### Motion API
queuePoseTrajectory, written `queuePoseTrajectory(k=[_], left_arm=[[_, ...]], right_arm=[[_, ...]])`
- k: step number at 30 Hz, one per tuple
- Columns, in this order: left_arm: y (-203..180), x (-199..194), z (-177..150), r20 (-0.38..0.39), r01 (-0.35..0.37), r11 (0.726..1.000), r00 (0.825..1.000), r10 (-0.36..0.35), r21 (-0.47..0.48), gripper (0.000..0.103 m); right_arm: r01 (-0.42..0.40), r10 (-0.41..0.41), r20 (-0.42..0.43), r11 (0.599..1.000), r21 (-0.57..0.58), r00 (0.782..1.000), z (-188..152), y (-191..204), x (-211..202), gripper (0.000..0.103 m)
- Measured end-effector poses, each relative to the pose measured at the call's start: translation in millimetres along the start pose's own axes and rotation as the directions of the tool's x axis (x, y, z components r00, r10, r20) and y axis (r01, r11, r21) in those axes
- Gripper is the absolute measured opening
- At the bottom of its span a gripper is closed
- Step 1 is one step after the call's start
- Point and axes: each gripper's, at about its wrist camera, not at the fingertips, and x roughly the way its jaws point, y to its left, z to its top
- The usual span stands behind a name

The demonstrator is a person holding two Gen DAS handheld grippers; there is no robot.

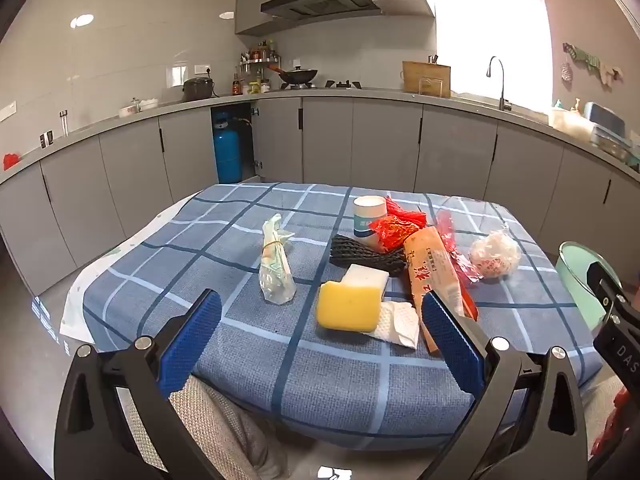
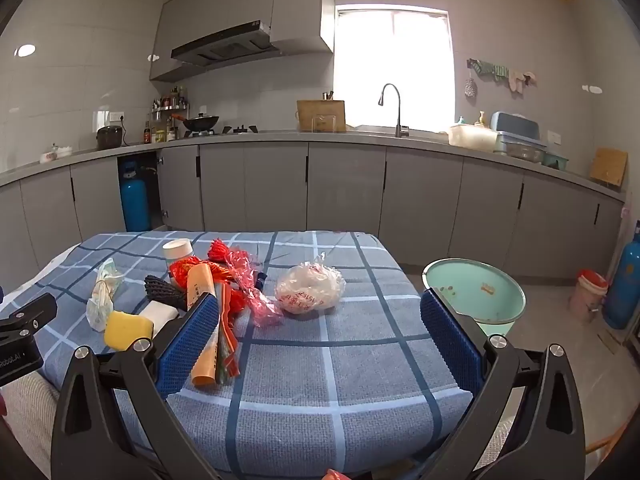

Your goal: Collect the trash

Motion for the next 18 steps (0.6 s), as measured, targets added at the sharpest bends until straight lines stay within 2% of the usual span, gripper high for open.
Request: queuePoseTrajectory(k=[18], left_arm=[[3.3, 6.3, -2.8, -0.015, 0.028, 1.0, 1.0, -0.028, -0.01, 0.099]], right_arm=[[0.011, -0.011, -0.001, 1.0, 0.007, 1.0, -0.8, -8.8, 1.8, 0.099]])
